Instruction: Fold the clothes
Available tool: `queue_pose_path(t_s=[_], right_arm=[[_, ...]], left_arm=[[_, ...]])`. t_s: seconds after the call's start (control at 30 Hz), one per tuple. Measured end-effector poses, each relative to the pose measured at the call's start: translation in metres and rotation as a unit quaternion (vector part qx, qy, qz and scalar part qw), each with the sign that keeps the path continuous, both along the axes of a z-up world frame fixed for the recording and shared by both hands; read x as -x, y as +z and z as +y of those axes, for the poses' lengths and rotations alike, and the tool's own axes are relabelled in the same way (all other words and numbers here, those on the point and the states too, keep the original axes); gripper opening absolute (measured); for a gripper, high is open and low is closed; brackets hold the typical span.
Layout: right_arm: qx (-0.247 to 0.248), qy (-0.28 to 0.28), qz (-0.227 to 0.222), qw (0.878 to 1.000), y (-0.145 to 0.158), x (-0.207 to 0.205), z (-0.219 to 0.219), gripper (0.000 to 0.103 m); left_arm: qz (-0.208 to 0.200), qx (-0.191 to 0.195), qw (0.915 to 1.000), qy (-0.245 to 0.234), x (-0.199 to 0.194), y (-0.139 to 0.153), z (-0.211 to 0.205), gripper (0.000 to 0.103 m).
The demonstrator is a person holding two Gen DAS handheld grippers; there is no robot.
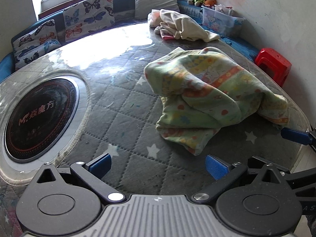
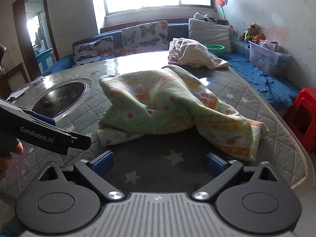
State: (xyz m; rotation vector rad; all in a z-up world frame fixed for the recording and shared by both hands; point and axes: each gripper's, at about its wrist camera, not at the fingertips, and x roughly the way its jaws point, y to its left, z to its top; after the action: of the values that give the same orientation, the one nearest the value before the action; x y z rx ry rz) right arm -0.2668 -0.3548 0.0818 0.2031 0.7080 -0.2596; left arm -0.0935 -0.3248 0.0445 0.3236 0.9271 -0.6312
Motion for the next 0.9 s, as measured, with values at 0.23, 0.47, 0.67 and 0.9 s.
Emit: queue_pose_path(t_s=[0.23,0.47,0.67,0.9], right_arm=[[-0.008,-0.009,-0.001,1.000,0.001,-0.001,-0.012,0.091],[0.001,-0.011,-0.011,1.000,0.010,-0.004,-0.020,0.085],[0.019,-0.004,-0.033,0.999,0.027,-0.012,-0.023,0.078],[0.033,0.003,-0.053,0.998,0.042,-0.036,-0.031,0.068]], left_arm=[[-0.004,0.001,1.0000,0.002,-0.007,0.005,-0.010,0.103],[-0.010,0.002,0.9999,0.008,-0.019,0.011,-0.019,0.103],[-0.020,0.004,0.9996,0.019,-0.033,0.017,-0.023,0.103],[-0.035,0.021,0.9981,0.046,-0.060,0.026,-0.023,0.103]])
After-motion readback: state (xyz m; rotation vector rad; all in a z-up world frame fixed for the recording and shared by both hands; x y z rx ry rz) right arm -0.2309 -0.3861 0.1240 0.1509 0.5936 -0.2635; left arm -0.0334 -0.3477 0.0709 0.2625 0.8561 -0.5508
